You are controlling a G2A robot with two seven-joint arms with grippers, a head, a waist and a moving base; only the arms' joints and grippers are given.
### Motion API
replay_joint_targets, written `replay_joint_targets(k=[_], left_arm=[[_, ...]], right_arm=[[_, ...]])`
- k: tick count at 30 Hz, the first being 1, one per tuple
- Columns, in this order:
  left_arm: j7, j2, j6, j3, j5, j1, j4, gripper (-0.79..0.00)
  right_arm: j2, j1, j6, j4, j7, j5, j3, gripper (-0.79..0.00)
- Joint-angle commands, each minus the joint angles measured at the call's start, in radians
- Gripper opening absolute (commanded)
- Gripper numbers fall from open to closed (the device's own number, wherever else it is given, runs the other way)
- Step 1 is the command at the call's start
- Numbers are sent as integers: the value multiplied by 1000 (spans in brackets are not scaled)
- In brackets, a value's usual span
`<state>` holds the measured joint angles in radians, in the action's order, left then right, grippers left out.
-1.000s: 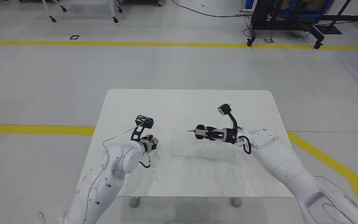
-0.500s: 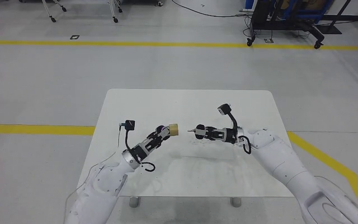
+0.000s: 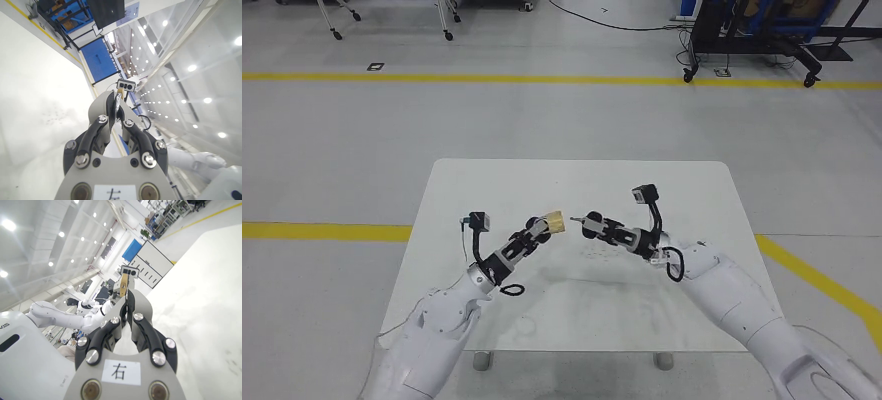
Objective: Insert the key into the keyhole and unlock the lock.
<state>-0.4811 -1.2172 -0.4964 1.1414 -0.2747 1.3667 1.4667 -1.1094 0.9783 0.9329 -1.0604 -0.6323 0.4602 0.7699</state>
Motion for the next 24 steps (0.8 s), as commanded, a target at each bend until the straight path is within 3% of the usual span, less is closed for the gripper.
replay_joint_targets(k=[1,6,13,24], left_arm=[[-54,-6,-8,-24,-72,-27,-39,-785],[-202,-15,-38,-57,-191,-82,-120,-785],[-357,-12,-147,-51,-220,-127,-187,-785],[-434,-16,-150,-75,-232,-156,-216,-785]], right_arm=[[-8,3,10,9,52,5,4,-785],[-28,-12,16,41,114,8,11,-785],[-57,-48,14,89,204,-80,11,-785],[-105,-89,76,161,91,42,-31,-785]])
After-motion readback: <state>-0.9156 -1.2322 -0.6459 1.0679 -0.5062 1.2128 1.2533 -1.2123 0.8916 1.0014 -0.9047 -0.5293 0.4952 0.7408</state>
